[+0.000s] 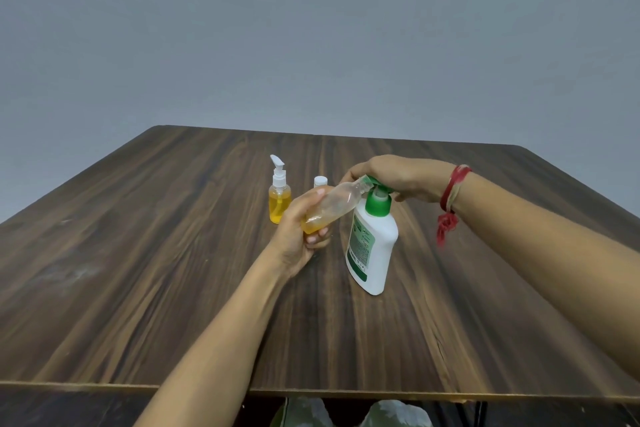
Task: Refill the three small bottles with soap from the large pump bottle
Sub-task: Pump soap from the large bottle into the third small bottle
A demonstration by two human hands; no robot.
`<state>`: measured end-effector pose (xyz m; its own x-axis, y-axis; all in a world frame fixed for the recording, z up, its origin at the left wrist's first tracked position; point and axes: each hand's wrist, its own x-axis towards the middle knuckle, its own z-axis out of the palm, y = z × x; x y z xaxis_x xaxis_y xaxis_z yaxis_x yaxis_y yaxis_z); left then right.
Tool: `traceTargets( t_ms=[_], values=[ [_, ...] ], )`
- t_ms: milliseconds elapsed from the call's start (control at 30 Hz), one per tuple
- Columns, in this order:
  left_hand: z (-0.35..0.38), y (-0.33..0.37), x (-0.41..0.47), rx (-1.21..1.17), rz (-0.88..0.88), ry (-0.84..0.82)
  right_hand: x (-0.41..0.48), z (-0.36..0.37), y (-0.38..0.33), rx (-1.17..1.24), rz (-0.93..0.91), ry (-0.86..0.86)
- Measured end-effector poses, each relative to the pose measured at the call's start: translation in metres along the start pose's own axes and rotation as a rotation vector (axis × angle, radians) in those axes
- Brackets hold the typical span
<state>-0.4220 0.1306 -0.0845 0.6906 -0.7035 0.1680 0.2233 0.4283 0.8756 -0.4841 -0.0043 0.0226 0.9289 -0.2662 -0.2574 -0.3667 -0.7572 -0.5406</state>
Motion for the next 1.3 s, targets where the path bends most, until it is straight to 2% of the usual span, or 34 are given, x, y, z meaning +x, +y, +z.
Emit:
traceTargets(
  t_ms=[600, 767, 1000, 1167, 1300],
  values=[
    [0.000, 0.000, 0.000, -0.006, 0.008, 0.011, -0.004, 0.000, 0.000, -0.028, -0.002, 0.009],
    [-0.005, 0.002, 0.000, -0.001, 0.013, 0.006, -0.001, 0.006, -0.004, -0.004, -0.086, 0.041],
    [-0.004, 0.002, 0.000, 0.022, 0.014, 0.007, 0.001, 0.007, 0.002, 0.051, -0.060, 0.044],
    [-0.001, 0.002, -0.001, 0.020, -0.004, 0.011, 0.008, 0.008, 0.003, 0.089, -0.141, 0.103],
    [-0.002, 0.001, 0.000, 0.019, -0.008, 0.017, 0.009, 0.007, 0.004, 0.051, -0.145, 0.073]
  ],
)
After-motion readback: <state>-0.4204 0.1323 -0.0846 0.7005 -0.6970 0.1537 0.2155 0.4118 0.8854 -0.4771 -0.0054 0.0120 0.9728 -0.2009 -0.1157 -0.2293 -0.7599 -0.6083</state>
